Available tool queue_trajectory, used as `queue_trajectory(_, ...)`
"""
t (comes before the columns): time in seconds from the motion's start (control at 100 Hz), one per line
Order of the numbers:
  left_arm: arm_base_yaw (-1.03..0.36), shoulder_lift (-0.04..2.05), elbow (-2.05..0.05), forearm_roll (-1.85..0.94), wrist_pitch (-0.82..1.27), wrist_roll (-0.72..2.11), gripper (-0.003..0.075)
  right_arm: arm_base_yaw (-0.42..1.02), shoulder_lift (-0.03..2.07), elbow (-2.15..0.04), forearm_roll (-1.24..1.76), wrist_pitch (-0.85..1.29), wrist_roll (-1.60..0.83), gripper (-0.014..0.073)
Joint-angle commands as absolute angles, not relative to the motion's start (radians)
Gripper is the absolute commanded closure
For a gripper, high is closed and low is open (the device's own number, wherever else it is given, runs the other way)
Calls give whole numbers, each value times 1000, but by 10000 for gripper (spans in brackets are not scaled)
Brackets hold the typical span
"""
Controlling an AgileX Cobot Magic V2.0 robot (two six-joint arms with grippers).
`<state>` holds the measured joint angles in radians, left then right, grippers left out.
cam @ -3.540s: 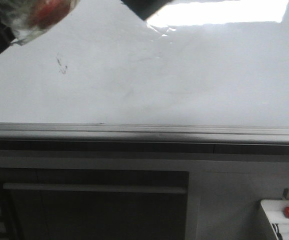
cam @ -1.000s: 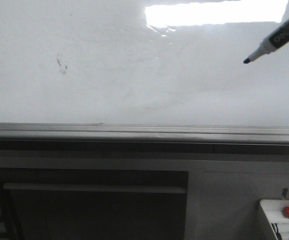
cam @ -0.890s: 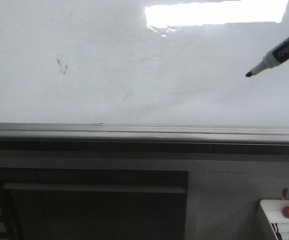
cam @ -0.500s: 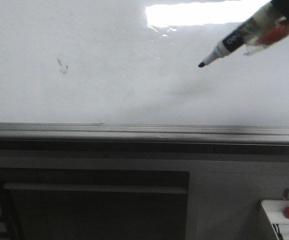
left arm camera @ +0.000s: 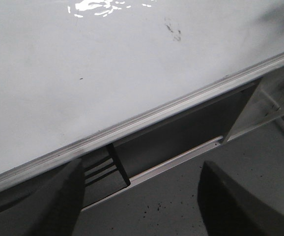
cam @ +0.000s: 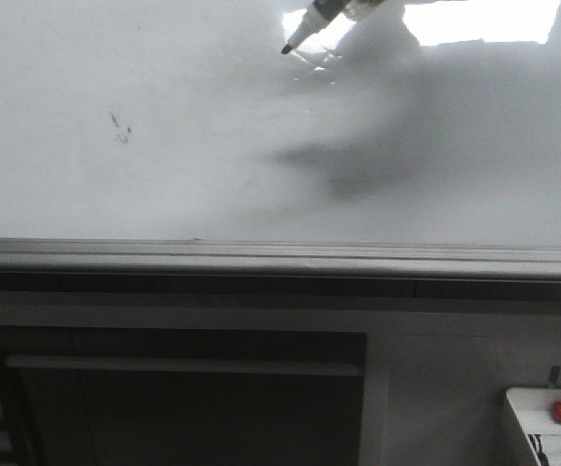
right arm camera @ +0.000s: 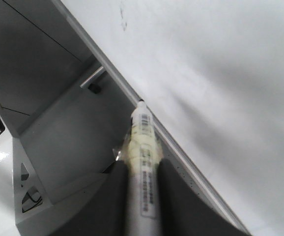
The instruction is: Write number 2 on whiteboard
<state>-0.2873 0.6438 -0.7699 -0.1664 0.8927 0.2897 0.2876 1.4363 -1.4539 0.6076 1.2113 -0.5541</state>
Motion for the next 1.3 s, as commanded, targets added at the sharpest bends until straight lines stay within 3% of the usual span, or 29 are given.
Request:
queue_trajectory(0.0,-283,642,-795,-186,827,281,268,294,1450,-1517,657,1192,-572,608)
queue_trajectory(0.68,-283,642,-795,-186,799,281,268,354,1538,-1566,605,1068,-662,608)
queue_trajectory(1.29,-283,642,-795,-186,782,281,268,314,1575,-1568,489,1021,-617,608)
